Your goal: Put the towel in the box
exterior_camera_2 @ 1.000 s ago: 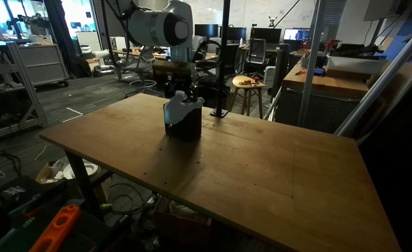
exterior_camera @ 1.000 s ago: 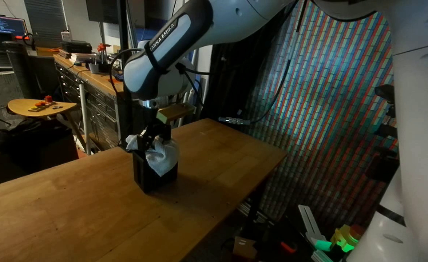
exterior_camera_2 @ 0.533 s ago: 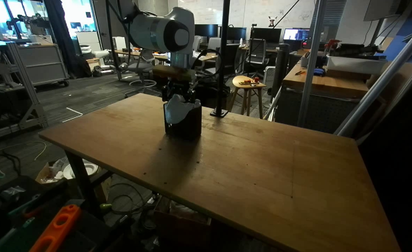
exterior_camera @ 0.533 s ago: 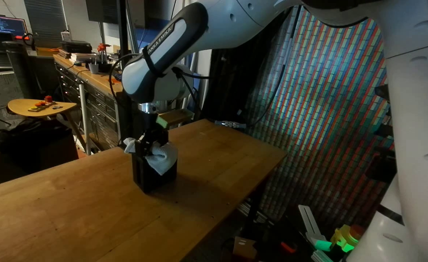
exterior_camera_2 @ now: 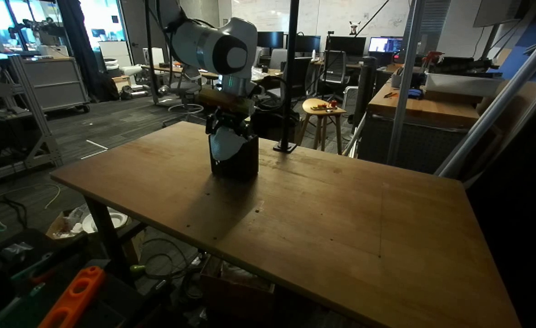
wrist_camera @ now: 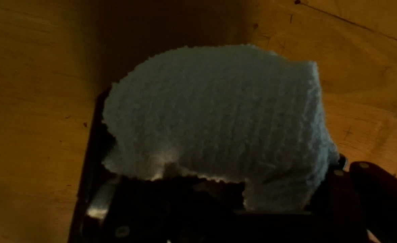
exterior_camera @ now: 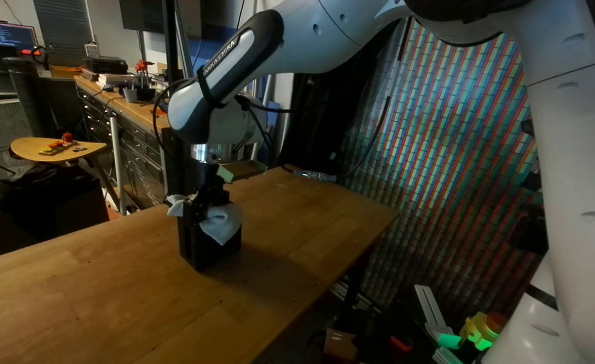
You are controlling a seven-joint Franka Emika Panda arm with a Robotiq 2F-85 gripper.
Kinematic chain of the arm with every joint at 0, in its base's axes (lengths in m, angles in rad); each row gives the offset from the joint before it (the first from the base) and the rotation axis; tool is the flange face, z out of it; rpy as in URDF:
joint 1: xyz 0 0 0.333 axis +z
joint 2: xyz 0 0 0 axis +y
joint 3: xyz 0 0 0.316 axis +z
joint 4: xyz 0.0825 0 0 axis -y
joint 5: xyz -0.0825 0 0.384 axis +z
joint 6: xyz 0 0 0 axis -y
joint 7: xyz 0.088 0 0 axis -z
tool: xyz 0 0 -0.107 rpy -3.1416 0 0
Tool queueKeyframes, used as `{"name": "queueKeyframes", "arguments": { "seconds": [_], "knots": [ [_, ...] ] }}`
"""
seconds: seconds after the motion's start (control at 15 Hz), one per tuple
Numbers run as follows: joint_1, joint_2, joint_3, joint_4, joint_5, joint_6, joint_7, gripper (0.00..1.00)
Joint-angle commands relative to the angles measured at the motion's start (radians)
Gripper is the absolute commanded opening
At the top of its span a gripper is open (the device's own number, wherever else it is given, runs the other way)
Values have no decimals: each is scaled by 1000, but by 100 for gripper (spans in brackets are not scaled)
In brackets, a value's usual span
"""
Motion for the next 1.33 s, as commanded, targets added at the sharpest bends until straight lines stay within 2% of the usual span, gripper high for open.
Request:
{"name": "queueKeyframes", "arguments": {
  "seconds": [0.0, 0.33, 0.4, 0.53, 1.0, 1.07, 1.27],
  "knots": [
    [-11, 43, 14, 12, 25, -10, -30, 3],
    [9, -14, -19, 12, -40, -20, 5, 3],
    [13, -30, -26, 12, -57, -20, 13, 36],
    [23, -55, -40, 14, -100, -18, 25, 43],
    [38, -126, -64, 32, -208, -23, 46, 95],
    [38, -130, -64, 33, -214, -24, 47, 99],
    [41, -139, -62, 29, -221, -19, 53, 100]
  ]
}}
